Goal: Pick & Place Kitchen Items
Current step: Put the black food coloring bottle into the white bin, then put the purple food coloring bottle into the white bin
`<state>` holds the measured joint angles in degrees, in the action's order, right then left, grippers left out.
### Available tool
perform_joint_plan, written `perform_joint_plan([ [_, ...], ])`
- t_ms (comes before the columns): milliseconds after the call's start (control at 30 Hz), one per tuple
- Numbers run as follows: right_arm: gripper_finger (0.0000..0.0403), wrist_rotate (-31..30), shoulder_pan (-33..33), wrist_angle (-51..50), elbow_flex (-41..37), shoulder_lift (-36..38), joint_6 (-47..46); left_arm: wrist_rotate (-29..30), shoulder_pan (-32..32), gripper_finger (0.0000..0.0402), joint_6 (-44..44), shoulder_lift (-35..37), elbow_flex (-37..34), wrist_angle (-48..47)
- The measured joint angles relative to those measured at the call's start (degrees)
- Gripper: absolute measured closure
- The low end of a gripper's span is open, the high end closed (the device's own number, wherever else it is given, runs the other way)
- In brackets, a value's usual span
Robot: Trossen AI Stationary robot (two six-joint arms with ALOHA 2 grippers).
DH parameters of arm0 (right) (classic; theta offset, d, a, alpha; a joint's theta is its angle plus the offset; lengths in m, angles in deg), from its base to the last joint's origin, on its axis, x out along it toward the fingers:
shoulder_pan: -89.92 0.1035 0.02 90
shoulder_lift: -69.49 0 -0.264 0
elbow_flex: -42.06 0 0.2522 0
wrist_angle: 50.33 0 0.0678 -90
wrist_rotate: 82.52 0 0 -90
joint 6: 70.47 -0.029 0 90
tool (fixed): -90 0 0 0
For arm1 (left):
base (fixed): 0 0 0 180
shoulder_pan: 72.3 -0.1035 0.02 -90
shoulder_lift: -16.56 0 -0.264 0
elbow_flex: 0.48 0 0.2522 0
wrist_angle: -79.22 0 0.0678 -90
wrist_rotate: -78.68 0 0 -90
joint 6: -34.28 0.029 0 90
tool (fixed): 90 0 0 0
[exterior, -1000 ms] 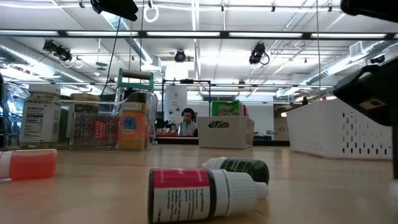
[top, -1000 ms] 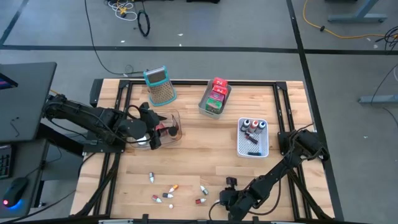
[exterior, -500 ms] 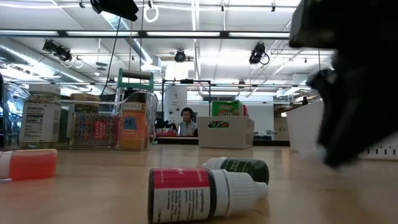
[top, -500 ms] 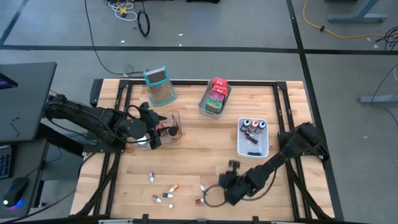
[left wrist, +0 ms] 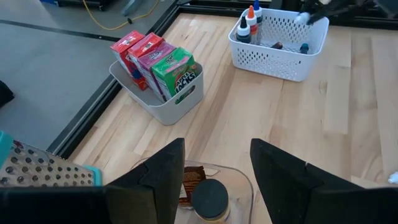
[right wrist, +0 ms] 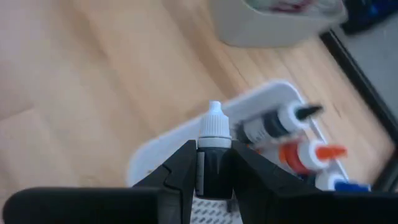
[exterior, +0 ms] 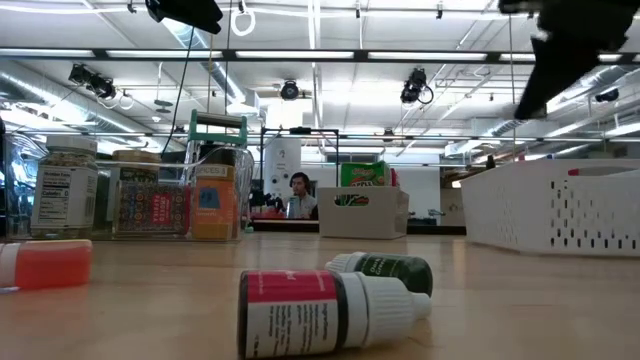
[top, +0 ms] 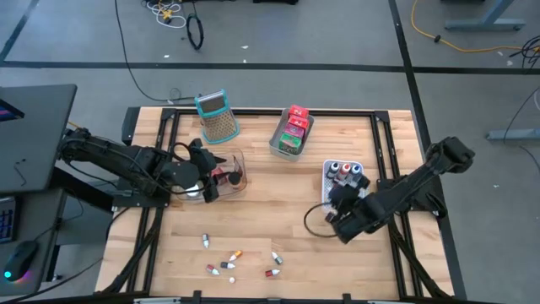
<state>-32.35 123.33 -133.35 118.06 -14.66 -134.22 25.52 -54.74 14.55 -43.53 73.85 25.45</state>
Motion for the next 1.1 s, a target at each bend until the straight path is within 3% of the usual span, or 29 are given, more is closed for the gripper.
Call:
perform_joint_plan([
  [300, 0.0307, 8.9, -3.4, 5.6, -15.7, 5.9, -6.6, 0.0, 0.0, 0.0209, -0.7, 0.0, 0.0, 0.0],
  [533, 0.0282, 10.6, -5.8, 11.2, -21.5, 6.2, -2.7, 0.0, 0.0, 0.0209, -0.8, 0.0, 0.0, 0.1],
  [833, 0.0217, 9.6, -8.3, 10.9, -18.7, 6.2, 3.6, 1.5, 0.0, 0.0209, -0.9, 0.0, 0.0, 0.1],
  [1100, 0.0202, -2.0, -9.0, 16.0, -10.5, 6.2, 13.5, 1.6, 0.0, 0.0209, 0.8, 0.0, 0.0, 0.0],
])
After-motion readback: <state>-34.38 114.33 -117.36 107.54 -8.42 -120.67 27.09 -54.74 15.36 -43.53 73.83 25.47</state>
